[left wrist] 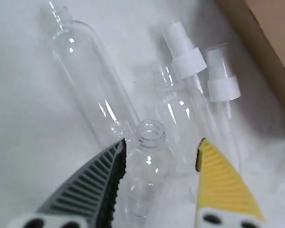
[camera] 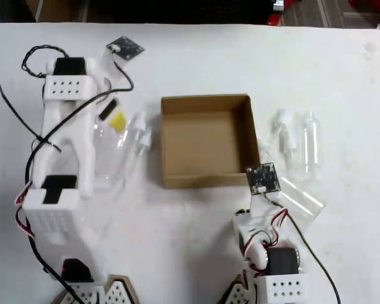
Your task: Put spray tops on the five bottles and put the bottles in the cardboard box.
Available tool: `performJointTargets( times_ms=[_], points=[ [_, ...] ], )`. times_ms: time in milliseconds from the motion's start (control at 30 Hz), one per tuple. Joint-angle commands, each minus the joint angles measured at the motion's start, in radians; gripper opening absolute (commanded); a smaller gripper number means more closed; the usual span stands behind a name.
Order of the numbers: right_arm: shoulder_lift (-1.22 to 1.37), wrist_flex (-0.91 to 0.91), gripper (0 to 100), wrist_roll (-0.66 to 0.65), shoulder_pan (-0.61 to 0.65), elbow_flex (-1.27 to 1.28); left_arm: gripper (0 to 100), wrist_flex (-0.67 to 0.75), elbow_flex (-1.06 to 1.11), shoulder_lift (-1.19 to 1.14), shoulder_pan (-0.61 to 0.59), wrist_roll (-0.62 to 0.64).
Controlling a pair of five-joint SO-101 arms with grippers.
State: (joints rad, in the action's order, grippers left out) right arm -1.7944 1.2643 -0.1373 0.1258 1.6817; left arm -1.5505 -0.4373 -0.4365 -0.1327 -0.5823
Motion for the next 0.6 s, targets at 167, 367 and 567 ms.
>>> performJointTargets(
  times_ms=[167,367,567],
  points=[
    [-0.005,0.007,1.7,-0.009,0.001,0.009,23,0.071,-0.003,0.01,-0.015,0.032],
    [-0.005,0.007,1.7,-0.009,0.001,0.009,23,0.112,0.041,0.015,-0.013,0.035],
    [-0.005,0.007,1.7,-0.009,0.001,0.009,23,0.112,0.051,0.01,-0.015,0.035]
  ],
)
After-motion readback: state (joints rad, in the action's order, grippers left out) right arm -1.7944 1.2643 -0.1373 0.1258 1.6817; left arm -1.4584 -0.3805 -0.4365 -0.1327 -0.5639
